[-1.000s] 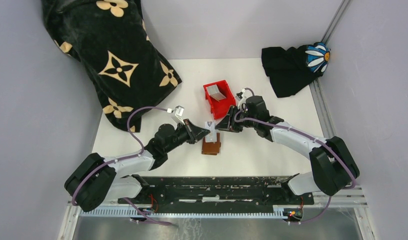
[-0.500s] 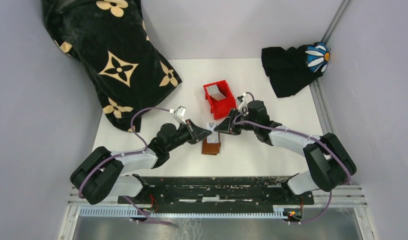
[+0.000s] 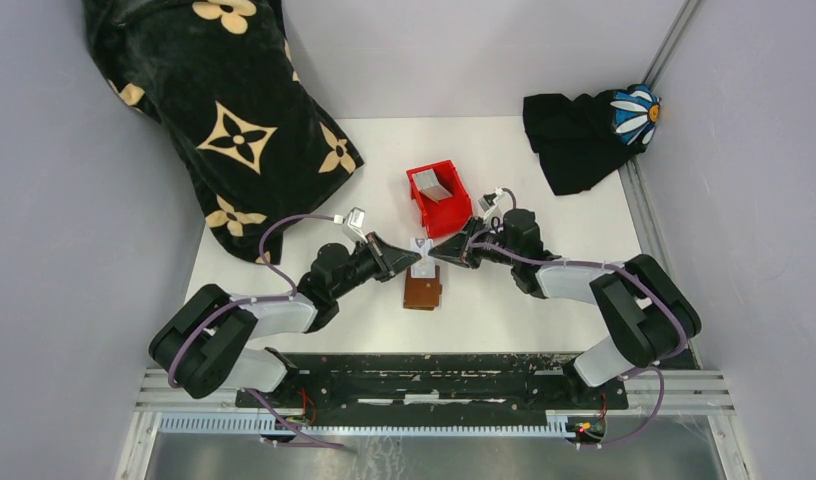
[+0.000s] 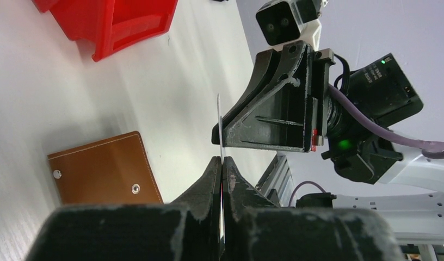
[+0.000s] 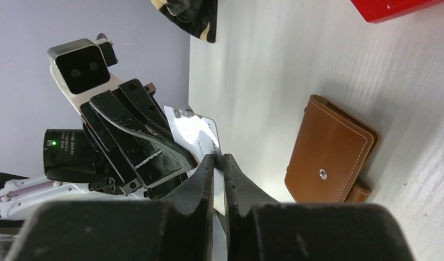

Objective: Put the credit cards into the card holder
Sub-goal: Open the card holder at the center of the board.

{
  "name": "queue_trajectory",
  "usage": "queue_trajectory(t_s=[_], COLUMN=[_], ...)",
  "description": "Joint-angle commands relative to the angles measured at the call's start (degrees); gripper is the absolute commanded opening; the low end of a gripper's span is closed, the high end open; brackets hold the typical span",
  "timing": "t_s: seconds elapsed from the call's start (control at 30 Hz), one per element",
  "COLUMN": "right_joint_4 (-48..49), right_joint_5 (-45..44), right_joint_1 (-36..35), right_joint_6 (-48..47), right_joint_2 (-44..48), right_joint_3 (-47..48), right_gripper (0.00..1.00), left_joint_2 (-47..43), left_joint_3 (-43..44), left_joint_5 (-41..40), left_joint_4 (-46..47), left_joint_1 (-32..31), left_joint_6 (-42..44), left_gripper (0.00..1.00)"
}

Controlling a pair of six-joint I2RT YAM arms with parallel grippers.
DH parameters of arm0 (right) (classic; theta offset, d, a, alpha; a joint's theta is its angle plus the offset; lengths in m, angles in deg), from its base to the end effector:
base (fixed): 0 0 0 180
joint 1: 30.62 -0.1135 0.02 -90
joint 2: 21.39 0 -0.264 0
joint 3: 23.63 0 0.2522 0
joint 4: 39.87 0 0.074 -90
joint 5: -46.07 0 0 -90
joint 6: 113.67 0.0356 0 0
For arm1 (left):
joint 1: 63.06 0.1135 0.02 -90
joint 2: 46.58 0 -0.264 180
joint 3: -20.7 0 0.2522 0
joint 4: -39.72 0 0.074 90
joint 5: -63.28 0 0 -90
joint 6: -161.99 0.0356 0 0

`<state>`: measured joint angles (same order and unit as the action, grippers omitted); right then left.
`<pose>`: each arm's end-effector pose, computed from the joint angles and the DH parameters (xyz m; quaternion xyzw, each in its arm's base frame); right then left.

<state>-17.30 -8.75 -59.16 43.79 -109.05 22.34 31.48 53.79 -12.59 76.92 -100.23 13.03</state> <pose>0.2493 0.1589 0.1758 0.0935 0.7906 0.5755 0.1869 0.1950 -0.1588 0.1789 -0.0619 0.7495 -0.5474 0.3672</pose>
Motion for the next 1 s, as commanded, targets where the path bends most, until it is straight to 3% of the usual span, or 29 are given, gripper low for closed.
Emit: queue_trajectory(t_s=[0.0,0.23,0.63,0.7,0.83,0.87,0.97], right_joint_4=[16.51,24.42,27.39,27.46,27.56,27.44,25.50], right_joint_5=[6.91,8.04,8.76,8.68,8.88,8.79,8.60], right_joint_1=[-1.47,-1.66,-2.03,-2.09,-2.23,-2.26,-2.30], right_joint_6=[7.01,10.20,10.76,10.85,10.96,10.94,10.18], right_joint_2=[-2.07,-3.95,-4.74,-4.53,-4.13,-3.92,-2.54], right_joint_3=[-0.41,-2.03,-3.15,-3.28,-3.51,-3.61,-3.61], right_gripper=[0.12,0.24,0.26,0.22,0.02,0.01,0.01], left_joint_2=[1.32,2.95,3.74,3.95,4.35,4.44,4.19], left_joint_3=[1.20,1.14,1.21,1.39,1.53,1.64,1.95], left_joint_5=[4.01,5.39,6.50,6.69,6.74,6.71,5.58], left_joint_4=[7.27,10.09,12.15,12.09,11.90,11.50,7.30], left_joint_1=[-0.65,-0.10,0.51,0.60,0.75,0.83,1.44], left_joint_6=[-2.64,-4.25,-5.84,-5.97,-6.00,-6.00,-4.80], left_gripper=[0.03,0.03,0.03,0.03,0.03,0.03,0.20])
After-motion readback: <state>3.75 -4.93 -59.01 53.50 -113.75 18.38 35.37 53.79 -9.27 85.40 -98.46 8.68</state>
